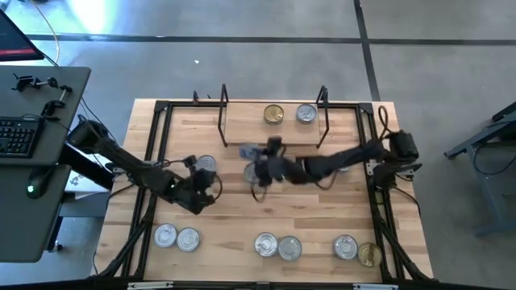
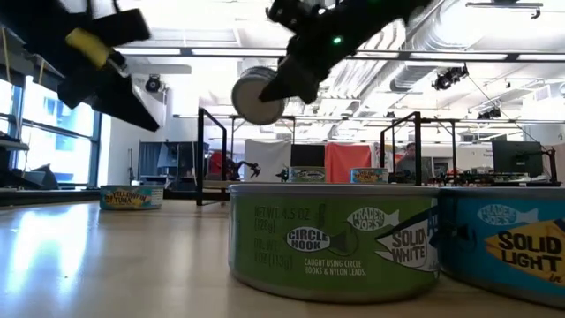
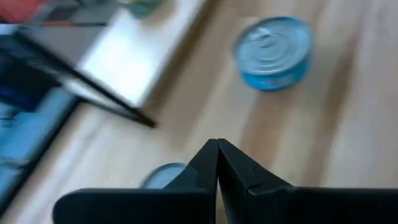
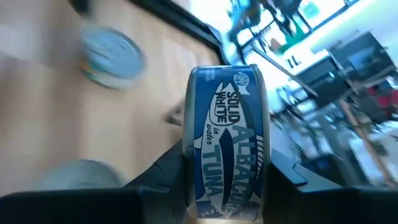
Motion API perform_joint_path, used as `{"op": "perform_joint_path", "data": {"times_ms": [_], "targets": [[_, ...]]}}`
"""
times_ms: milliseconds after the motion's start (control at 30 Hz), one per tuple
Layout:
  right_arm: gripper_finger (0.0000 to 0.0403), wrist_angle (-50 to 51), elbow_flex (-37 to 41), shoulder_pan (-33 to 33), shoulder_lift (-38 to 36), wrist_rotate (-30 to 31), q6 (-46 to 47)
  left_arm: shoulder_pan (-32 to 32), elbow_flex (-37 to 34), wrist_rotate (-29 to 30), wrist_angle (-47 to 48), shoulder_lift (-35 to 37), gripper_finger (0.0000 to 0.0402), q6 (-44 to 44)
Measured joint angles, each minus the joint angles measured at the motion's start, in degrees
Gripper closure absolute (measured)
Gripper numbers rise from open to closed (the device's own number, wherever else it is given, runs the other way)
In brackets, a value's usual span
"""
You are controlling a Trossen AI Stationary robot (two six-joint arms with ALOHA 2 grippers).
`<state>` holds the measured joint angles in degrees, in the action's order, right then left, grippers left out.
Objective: Stack canned seafood by type on shelf
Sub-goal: Put the top left blue tuna can on the shelf
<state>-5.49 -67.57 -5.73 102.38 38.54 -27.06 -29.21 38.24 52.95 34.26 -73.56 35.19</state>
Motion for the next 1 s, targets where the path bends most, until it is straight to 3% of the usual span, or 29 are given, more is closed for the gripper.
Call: {"op": "perform_joint_path", "data": {"times_ms": [167,333,433,533,633,767,1000], "targets": [[0.0283,6.02,-7.91,7.96,7.54,-4.53,-1.93,-4.23,-4.52,10.58,5.02,-0.02,0.0401,11.13],[0.0283,11.19,-17.36,14.10,15.35,-4.42,-4.83,-4.99,-8.90,10.38,4.64,1.96,0.0401,15.43],[0.0283,14.76,-22.36,16.54,18.81,-4.39,-4.86,-4.94,-9.38,10.16,2.83,3.92,0.0401,9.89],[0.0283,18.03,-26.99,17.89,21.58,-4.92,-4.38,-4.67,-9.42,6.27,0.80,6.85,0.0401,-1.68],[0.0283,22.71,-30.62,18.62,24.03,-5.39,-3.12,-4.01,-9.44,-3.69,-0.85,10.89,0.0401,-9.96],[0.0282,26.87,-32.66,18.37,25.67,-5.05,-0.43,-4.21,-9.40,-9.90,-1.49,14.97,0.0401,-7.27],[0.0241,27.67,-32.06,17.71,25.71,-7.61,4.99,-6.84,-9.42,-10.20,-1.77,16.55,0.0401,-5.24]]}}
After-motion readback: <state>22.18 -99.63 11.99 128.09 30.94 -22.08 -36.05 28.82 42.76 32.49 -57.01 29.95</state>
